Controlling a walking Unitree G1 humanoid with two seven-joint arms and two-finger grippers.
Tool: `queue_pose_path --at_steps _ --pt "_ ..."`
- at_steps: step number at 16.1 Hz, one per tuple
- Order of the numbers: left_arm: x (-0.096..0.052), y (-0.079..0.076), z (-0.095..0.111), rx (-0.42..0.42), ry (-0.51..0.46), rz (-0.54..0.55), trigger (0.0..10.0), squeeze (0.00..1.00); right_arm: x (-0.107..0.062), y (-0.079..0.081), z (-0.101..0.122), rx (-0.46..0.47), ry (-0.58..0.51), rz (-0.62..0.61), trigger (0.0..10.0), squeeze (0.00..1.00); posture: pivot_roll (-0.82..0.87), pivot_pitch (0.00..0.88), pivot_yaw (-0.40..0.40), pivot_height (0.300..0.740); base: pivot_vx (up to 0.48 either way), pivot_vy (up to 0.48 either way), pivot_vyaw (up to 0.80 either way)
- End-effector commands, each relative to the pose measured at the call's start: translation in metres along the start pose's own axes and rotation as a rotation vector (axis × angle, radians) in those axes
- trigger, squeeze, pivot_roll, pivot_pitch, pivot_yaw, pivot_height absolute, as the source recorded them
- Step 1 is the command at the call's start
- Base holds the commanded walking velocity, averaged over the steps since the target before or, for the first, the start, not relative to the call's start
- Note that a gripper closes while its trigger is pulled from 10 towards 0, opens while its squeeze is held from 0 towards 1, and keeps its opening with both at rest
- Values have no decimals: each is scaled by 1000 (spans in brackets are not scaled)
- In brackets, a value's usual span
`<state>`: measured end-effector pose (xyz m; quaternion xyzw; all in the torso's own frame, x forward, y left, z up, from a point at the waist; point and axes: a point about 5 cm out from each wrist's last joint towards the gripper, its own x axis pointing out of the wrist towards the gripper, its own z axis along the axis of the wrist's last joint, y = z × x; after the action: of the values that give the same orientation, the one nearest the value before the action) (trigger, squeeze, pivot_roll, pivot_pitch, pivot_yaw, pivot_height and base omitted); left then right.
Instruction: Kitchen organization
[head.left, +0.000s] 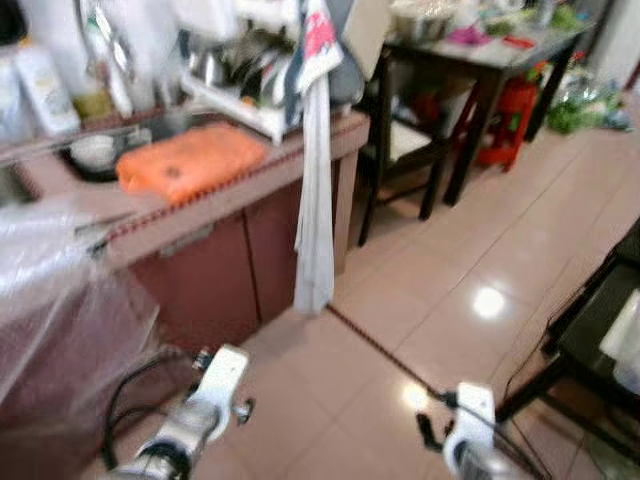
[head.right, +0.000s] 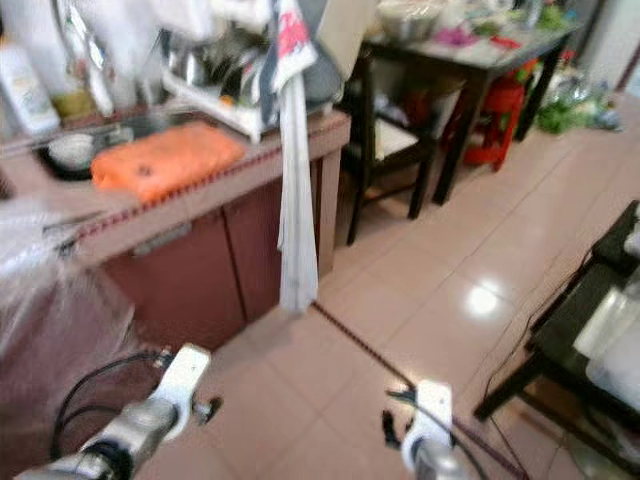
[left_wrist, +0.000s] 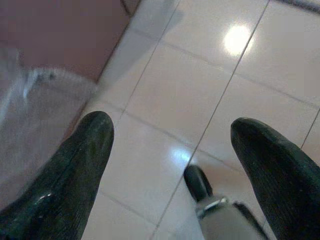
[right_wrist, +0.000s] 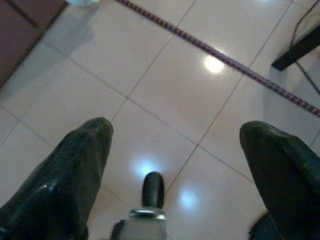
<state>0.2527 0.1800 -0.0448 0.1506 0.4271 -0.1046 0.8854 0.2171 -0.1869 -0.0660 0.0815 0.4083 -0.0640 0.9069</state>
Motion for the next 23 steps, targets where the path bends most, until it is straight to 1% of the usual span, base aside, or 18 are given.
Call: queue_pose_path --at_steps 1,3,5,8,9,18,23 --pt "0 1 5 11 -13 8 10000 0 1 1 4 9 -14 -3 10000 0 -37 0 -10 740 0 0 0" --pt "0 2 6 -3 -22 18 10000 0 1 1 4 11 -16 -5 10000 0 -41 0 -8 740 0 0 0" --pt "0 4 7 0 -29 38 10000 0 1 1 4 13 -16 -7 10000 0 -39 0 -9 740 0 0 0" --pt "0 4 9 -25 -44 33 10000 0 1 0 5 10 -17 -7 10000 0 -39 0 -11 740 0 0 0" --pt "0 5 10 -18 -45 36 10000 0 1 0 5 10 -17 -7 10000 0 -40 0 -11 740 0 0 0" --pt "0 4 10 -19 -42 31 10000 0 1 -1 5 11 -20 -15 10000 0 -47 0 -8 740 0 -465 0" --pt "0 9 14 -35 -52 70 10000 0 1 -1 6 11 -25 -20 10000 0 -49 0 -5 740 0 0 0"
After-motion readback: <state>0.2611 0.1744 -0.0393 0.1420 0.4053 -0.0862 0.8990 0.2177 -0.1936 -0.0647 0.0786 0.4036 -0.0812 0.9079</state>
